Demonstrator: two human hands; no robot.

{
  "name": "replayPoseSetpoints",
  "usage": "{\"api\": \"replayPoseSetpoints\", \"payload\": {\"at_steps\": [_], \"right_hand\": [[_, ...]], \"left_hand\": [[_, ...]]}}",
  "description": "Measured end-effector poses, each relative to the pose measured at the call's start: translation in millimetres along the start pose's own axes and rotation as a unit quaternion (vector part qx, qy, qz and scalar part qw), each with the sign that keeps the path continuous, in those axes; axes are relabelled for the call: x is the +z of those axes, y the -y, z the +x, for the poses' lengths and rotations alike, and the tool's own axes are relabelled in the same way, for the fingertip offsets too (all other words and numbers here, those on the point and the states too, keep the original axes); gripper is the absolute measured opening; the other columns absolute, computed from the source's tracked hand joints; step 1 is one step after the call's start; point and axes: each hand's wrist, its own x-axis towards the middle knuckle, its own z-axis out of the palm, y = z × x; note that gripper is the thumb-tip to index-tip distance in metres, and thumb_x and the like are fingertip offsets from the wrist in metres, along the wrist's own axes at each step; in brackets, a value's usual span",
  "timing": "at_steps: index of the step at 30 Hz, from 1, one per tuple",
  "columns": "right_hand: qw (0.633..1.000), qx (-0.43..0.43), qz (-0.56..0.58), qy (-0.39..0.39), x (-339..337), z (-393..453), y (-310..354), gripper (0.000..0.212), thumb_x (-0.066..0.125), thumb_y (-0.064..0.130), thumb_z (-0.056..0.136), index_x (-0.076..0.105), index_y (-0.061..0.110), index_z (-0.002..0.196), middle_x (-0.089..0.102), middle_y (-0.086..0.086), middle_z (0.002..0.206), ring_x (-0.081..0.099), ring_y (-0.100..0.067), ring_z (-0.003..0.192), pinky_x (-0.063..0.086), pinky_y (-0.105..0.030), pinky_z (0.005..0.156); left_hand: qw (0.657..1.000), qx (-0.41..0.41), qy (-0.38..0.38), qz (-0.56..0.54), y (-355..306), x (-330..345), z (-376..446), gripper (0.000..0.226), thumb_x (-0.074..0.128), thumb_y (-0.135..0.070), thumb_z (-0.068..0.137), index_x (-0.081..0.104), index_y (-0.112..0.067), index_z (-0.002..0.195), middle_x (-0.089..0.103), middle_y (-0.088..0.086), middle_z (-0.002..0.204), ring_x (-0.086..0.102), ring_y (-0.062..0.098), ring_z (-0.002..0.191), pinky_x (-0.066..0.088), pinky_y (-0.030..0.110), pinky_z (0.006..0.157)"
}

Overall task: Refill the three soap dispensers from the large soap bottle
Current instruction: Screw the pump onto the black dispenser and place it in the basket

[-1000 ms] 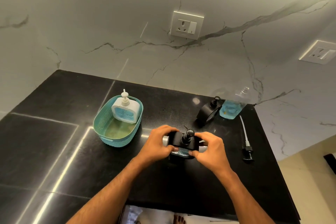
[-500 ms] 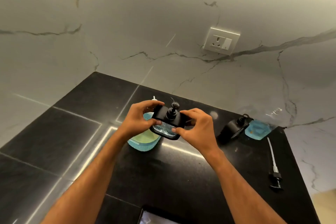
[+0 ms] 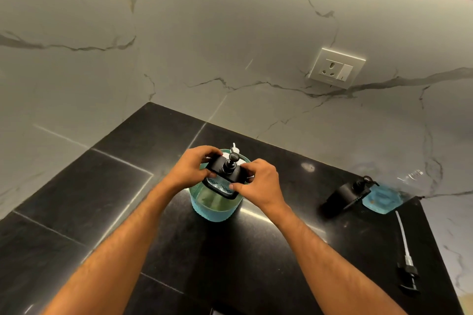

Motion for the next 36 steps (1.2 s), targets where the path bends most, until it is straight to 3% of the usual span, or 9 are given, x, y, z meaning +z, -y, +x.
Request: {"api": "replayPoseSetpoints", "payload": {"at_steps": [4, 7, 10, 15, 19, 22, 25, 31, 36], "right_hand": [[0.999, 0.016, -0.037, 0.01, 14, 1, -7, 0.047, 0.088, 0.05, 0.055, 0.082, 0.024, 0.094, 0.061, 0.006, 0.08, 0.056, -0.013, 0.076, 0.052, -0.032, 0.067], [0.997, 0.031, -0.069, 0.024, 24, 1, -14, 0.05, 0.088, 0.053, 0.058, 0.082, 0.025, 0.1, 0.063, 0.007, 0.084, 0.053, -0.013, 0.085, 0.043, -0.028, 0.072], [0.995, 0.045, -0.087, 0.036, 31, 1, -18, 0.056, 0.089, 0.056, 0.059, 0.081, 0.027, 0.107, 0.064, 0.008, 0.088, 0.049, -0.013, 0.091, 0.037, -0.024, 0.071], [0.994, 0.058, -0.093, 0.018, 39, 4, -18, 0.054, 0.095, 0.054, 0.052, 0.079, 0.023, 0.094, 0.057, 0.017, 0.081, 0.052, -0.006, 0.083, 0.031, -0.007, 0.067], [0.993, 0.066, -0.096, 0.023, 43, 4, -20, 0.059, 0.097, 0.052, 0.052, 0.067, 0.023, 0.095, 0.062, 0.01, 0.095, 0.057, -0.006, 0.087, 0.049, -0.017, 0.074], [0.992, 0.054, -0.103, 0.038, 41, 4, -20, 0.062, 0.096, 0.05, 0.055, 0.064, 0.023, 0.1, 0.061, 0.008, 0.1, 0.057, -0.007, 0.091, 0.054, -0.022, 0.08], [0.991, 0.037, -0.117, 0.056, 39, 2, -19, 0.068, 0.097, 0.042, 0.056, 0.058, 0.021, 0.107, 0.058, 0.005, 0.11, 0.056, -0.011, 0.099, 0.057, -0.03, 0.087], [0.987, 0.033, -0.137, 0.078, 41, 3, -15, 0.082, 0.096, 0.032, 0.06, 0.048, 0.018, 0.125, 0.046, 0.0, 0.13, 0.054, -0.019, 0.116, 0.057, -0.034, 0.095], [0.981, 0.027, -0.176, 0.08, 46, 4, -14, 0.076, 0.094, 0.031, 0.064, 0.05, 0.015, 0.124, 0.044, -0.003, 0.129, 0.055, -0.019, 0.113, 0.057, -0.033, 0.095]], "left_hand": [[0.994, 0.01, 0.011, 0.112, 18, 12, 8, 0.062, 0.09, 0.001, 0.067, 0.07, -0.013, 0.125, 0.063, 0.004, 0.13, 0.051, 0.022, 0.128, 0.04, 0.034, 0.112], [0.99, 0.021, 0.014, 0.136, 30, 21, 12, 0.063, 0.092, -0.002, 0.065, 0.071, -0.016, 0.123, 0.049, 0.002, 0.141, 0.038, 0.022, 0.136, 0.036, 0.033, 0.113], [0.991, 0.018, 0.02, 0.128, 38, 28, 13, 0.065, 0.091, 0.0, 0.066, 0.068, -0.021, 0.123, 0.041, -0.002, 0.143, 0.038, 0.018, 0.135, 0.041, 0.031, 0.111], [0.992, 0.016, -0.003, 0.127, 45, 30, 15, 0.07, 0.091, 0.002, 0.065, 0.062, -0.023, 0.124, 0.045, -0.006, 0.137, 0.047, 0.014, 0.126, 0.052, 0.039, 0.106], [0.992, 0.014, -0.004, 0.125, 49, 33, 14, 0.083, 0.091, 0.001, 0.064, 0.055, -0.019, 0.136, 0.045, -0.004, 0.142, 0.049, 0.017, 0.129, 0.05, 0.041, 0.109], [0.984, 0.016, 0.037, 0.172, 49, 35, 15, 0.1, 0.094, -0.004, 0.06, 0.047, -0.013, 0.148, 0.041, 0.001, 0.152, 0.051, 0.024, 0.133, 0.048, 0.039, 0.11], [0.973, 0.022, 0.037, 0.228, 47, 39, 15, 0.107, 0.094, -0.011, 0.061, 0.038, -0.016, 0.153, 0.039, 0.0, 0.156, 0.051, 0.027, 0.132, 0.05, 0.047, 0.107], [0.951, 0.028, 0.034, 0.306, 41, 42, 16, 0.101, 0.087, -0.013, 0.075, 0.029, -0.02, 0.157, 0.04, 0.0, 0.153, 0.06, 0.027, 0.112, 0.056, 0.045, 0.092], [0.946, 0.03, 0.031, 0.321, 39, 41, 15, 0.088, 0.078, -0.014, 0.085, 0.028, -0.018, 0.158, 0.042, 0.001, 0.152, 0.063, 0.025, 0.101, 0.057, 0.043, 0.086]]}}
